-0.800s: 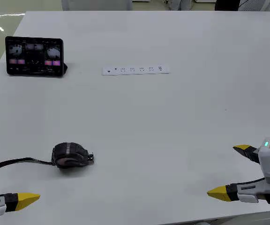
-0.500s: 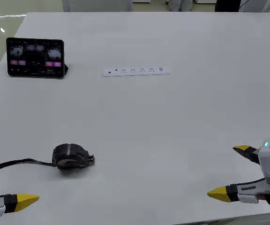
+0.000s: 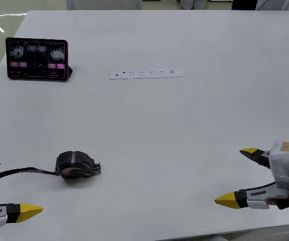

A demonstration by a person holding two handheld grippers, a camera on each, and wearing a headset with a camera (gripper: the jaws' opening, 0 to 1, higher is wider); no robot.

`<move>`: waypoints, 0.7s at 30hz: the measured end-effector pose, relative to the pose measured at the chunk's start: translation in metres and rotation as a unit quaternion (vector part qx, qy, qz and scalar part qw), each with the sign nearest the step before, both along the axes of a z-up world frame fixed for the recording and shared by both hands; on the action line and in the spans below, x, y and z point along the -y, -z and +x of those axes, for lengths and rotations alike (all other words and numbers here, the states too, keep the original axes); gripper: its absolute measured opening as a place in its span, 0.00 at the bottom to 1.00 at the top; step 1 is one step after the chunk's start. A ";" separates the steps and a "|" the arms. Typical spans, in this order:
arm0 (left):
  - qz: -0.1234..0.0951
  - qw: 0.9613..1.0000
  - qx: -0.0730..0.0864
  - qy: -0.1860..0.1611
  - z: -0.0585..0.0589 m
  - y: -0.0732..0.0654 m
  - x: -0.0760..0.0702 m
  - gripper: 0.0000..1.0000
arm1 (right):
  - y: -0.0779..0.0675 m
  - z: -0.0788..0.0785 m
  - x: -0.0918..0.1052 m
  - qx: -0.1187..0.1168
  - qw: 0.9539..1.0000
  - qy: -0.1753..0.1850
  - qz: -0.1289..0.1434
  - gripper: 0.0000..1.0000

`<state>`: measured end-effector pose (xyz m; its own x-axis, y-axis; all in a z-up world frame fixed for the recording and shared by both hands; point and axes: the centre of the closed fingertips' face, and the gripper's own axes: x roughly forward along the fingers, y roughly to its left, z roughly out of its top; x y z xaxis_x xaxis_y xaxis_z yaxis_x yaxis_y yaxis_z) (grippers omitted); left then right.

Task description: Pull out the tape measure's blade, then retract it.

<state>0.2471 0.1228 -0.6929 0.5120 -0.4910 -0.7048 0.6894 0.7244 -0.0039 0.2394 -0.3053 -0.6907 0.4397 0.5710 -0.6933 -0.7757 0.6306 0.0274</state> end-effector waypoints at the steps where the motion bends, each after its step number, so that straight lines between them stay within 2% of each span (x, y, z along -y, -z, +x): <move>1: 0.002 1.000 -0.001 0.005 0.003 0.000 0.002 0.99 | -0.001 0.002 -0.004 0.003 1.000 -0.005 0.000 0.99; 5: 0.016 0.999 0.000 0.042 0.013 -0.005 0.010 0.99 | -0.007 0.015 -0.021 0.007 1.000 -0.022 0.005 0.99; 7: 0.020 0.998 -0.006 0.056 0.017 -0.006 0.014 0.99 | -0.009 0.021 -0.029 0.010 0.999 -0.030 0.008 0.99; 9: 0.025 0.997 -0.004 0.068 0.022 -0.009 0.017 0.99 | -0.012 0.025 -0.034 0.012 0.999 -0.036 0.010 0.99; 12: 0.029 0.995 -0.014 0.089 0.026 -0.010 0.026 0.99 | -0.014 0.034 -0.043 0.022 0.999 -0.045 0.003 0.99; 16: 0.037 0.993 -0.012 0.110 0.033 -0.011 0.035 0.99 | -0.015 0.038 -0.051 0.021 0.998 -0.058 0.005 0.99; 21: 0.063 0.988 -0.006 0.141 0.040 -0.008 0.045 0.99 | -0.010 0.042 -0.061 0.020 0.997 -0.072 0.000 0.99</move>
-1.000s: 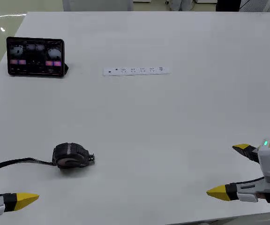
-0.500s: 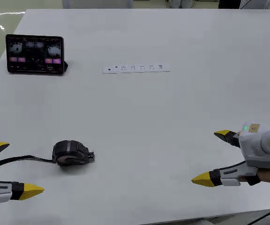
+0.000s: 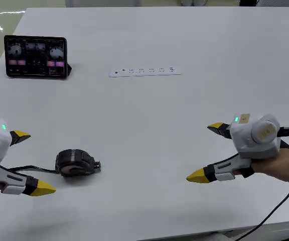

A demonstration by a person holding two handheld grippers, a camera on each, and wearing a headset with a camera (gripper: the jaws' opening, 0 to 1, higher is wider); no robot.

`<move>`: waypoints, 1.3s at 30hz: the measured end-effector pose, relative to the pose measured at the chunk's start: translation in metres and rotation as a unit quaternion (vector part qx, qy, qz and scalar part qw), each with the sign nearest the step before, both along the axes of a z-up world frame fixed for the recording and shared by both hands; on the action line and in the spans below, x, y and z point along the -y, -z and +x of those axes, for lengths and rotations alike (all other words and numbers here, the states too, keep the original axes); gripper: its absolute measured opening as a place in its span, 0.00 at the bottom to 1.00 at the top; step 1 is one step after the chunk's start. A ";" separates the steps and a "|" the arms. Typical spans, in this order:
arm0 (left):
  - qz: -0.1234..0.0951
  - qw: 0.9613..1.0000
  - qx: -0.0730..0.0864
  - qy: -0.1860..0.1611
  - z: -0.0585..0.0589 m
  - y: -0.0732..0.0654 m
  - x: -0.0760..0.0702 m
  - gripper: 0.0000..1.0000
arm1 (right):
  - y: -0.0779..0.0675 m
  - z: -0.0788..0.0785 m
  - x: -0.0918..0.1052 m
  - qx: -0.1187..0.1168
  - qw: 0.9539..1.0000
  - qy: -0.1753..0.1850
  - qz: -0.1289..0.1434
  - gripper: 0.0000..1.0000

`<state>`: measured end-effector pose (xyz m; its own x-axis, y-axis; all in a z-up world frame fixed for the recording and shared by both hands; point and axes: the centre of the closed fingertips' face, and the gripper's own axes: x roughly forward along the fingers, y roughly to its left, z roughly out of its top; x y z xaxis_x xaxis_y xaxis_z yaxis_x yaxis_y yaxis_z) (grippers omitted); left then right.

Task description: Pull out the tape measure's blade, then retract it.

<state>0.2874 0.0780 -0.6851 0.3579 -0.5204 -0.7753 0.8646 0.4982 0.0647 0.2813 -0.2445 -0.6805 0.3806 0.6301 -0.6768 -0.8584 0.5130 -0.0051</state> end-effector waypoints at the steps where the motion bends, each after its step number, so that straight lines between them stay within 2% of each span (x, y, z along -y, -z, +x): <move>1: 0.003 1.000 0.001 0.011 0.001 0.001 0.003 0.99 | 0.001 0.001 -0.002 0.001 1.000 -0.003 -0.001 0.99; 3: 0.004 1.000 -0.006 0.022 0.001 0.003 0.007 0.99 | 0.005 0.003 -0.004 0.004 1.000 -0.007 -0.004 0.99; 7: 0.040 0.998 -0.005 0.047 0.008 0.015 0.008 0.97 | 0.012 0.007 -0.010 0.006 1.000 -0.019 -0.014 0.99; 15: 0.057 0.995 -0.017 0.078 0.017 0.029 0.019 0.93 | 0.018 0.011 -0.037 -0.004 0.999 -0.040 -0.010 0.99; 19: 0.071 0.992 -0.015 0.104 0.020 0.032 0.024 0.91 | 0.020 0.014 -0.053 -0.010 0.999 -0.050 0.000 0.99; 23: 0.083 0.989 -0.017 0.123 0.022 0.036 0.031 0.89 | 0.025 0.019 -0.069 -0.003 0.998 -0.069 0.000 0.99; 27: 0.092 0.985 -0.022 0.143 0.022 0.044 0.039 0.83 | 0.030 0.023 -0.087 -0.006 0.997 -0.080 0.001 0.99; 31: 0.109 0.980 -0.026 0.164 0.022 0.050 0.044 0.76 | 0.032 0.027 -0.104 -0.006 0.996 -0.091 0.003 0.99; 36: 0.108 0.979 -0.033 0.170 0.022 0.052 0.052 0.71 | 0.029 0.029 -0.118 0.002 0.994 -0.112 -0.001 0.96; 39: 0.116 0.976 -0.035 0.182 0.021 0.055 0.054 0.61 | 0.028 0.031 -0.125 0.000 0.993 -0.119 -0.001 0.96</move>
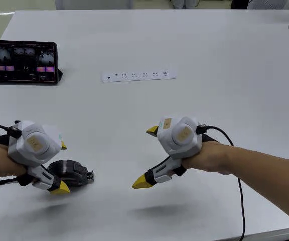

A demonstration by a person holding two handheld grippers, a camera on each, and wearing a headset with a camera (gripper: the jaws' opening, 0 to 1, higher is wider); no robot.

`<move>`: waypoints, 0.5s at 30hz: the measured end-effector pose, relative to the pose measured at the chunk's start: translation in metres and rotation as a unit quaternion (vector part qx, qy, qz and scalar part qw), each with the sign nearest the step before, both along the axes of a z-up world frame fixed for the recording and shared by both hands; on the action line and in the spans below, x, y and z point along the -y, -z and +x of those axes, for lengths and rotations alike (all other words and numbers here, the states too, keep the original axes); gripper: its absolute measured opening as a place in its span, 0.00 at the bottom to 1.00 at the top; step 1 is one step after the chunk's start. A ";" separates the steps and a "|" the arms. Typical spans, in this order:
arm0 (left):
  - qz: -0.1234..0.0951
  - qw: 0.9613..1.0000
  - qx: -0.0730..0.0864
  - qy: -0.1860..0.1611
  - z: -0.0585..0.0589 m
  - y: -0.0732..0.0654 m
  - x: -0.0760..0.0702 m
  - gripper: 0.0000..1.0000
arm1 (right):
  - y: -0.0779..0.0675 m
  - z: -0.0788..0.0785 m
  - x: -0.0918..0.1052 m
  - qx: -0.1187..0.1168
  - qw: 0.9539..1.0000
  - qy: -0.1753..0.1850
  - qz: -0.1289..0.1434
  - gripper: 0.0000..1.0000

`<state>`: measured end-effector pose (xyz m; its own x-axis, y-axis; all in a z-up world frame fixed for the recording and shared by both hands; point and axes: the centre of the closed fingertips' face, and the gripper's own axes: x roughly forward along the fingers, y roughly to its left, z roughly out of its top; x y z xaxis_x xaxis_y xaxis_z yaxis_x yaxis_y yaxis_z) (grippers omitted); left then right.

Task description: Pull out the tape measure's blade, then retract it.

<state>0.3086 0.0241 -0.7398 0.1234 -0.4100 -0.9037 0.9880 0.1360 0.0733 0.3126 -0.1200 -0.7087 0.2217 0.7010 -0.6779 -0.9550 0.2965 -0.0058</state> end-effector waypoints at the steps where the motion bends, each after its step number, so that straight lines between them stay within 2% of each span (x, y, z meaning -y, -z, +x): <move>1: 0.001 1.000 -0.002 0.005 -0.001 0.001 0.001 0.59 | -0.001 0.000 -0.002 0.000 1.000 -0.002 0.000 0.95; 4: 0.004 1.000 -0.003 0.015 -0.002 0.003 0.004 0.51 | -0.001 0.001 -0.008 -0.001 1.000 -0.011 0.001 0.92; 6: 0.008 1.000 -0.011 0.020 -0.004 0.004 0.004 0.44 | 0.000 0.001 -0.011 0.001 1.000 -0.015 0.000 0.92; 8: 0.012 0.999 -0.031 0.028 -0.013 0.006 0.005 0.33 | 0.000 0.001 -0.016 0.003 1.000 -0.025 0.002 0.88; 9: 0.011 0.999 -0.020 0.042 -0.011 0.006 0.006 0.33 | 0.001 0.000 -0.017 0.003 1.000 -0.028 0.001 0.87; 10: 0.016 0.999 -0.014 0.031 -0.008 0.008 0.004 0.33 | 0.002 0.000 -0.020 0.003 0.999 -0.032 0.001 0.86; 13: 0.015 0.999 -0.011 0.034 -0.006 0.008 0.003 0.33 | 0.004 -0.001 -0.026 -0.001 0.999 -0.039 0.001 0.80; 15: 0.018 0.999 -0.003 0.040 -0.005 0.009 0.003 0.33 | 0.007 -0.002 -0.030 -0.001 0.999 -0.047 0.002 0.77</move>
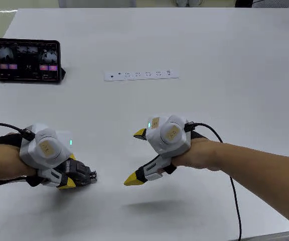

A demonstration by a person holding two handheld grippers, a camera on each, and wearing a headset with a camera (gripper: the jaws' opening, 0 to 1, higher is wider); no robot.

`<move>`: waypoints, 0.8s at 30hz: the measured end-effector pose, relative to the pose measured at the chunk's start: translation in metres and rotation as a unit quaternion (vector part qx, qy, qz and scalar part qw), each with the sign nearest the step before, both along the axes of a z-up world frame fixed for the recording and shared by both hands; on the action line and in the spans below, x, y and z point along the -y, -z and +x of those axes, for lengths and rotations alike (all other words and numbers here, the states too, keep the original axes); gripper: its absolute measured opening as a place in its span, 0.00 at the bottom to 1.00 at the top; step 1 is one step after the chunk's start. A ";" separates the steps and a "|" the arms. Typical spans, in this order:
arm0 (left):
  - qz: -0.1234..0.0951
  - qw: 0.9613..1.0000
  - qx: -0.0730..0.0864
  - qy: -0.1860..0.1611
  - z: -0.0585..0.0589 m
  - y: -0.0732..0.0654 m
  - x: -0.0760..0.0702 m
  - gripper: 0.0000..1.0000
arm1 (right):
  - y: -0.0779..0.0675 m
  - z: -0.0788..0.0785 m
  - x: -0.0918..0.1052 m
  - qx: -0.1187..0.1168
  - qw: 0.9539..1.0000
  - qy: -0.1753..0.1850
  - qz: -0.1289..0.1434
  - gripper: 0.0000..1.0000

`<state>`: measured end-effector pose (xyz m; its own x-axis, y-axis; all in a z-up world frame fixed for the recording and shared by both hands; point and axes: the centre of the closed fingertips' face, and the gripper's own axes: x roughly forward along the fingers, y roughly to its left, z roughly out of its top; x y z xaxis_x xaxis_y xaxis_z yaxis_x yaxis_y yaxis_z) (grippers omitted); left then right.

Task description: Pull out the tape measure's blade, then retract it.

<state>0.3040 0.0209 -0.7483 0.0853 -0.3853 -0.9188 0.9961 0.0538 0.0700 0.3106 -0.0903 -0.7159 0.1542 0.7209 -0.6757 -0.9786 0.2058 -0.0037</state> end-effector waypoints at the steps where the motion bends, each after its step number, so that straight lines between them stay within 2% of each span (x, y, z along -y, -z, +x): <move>1: 0.002 1.000 0.003 0.006 -0.001 0.000 0.000 0.33 | 0.001 0.000 -0.002 -0.001 1.000 -0.001 0.000 0.77; 3: 0.009 1.000 0.010 0.018 -0.002 0.000 0.000 0.33 | 0.004 -0.001 -0.006 -0.004 1.000 -0.005 -0.001 0.74; 5: 0.014 1.000 0.013 0.013 -0.001 0.001 0.001 0.33 | 0.006 -0.002 -0.012 -0.004 1.000 -0.012 -0.001 0.72; 10: 0.017 1.000 0.011 0.007 0.001 0.001 0.001 0.33 | 0.016 -0.006 -0.025 -0.005 1.000 -0.028 -0.009 0.69; 16: 0.017 1.000 0.012 0.001 0.002 0.003 0.000 0.32 | 0.024 -0.007 -0.042 -0.009 0.999 -0.030 -0.005 0.64; 20: 0.014 1.000 0.010 -0.003 0.002 0.003 0.001 0.33 | 0.033 -0.006 -0.051 -0.025 1.000 -0.016 -0.005 0.57; 24: 0.015 1.000 0.010 -0.003 0.000 0.003 0.001 0.33 | 0.038 -0.011 -0.059 -0.025 0.999 -0.024 -0.006 0.52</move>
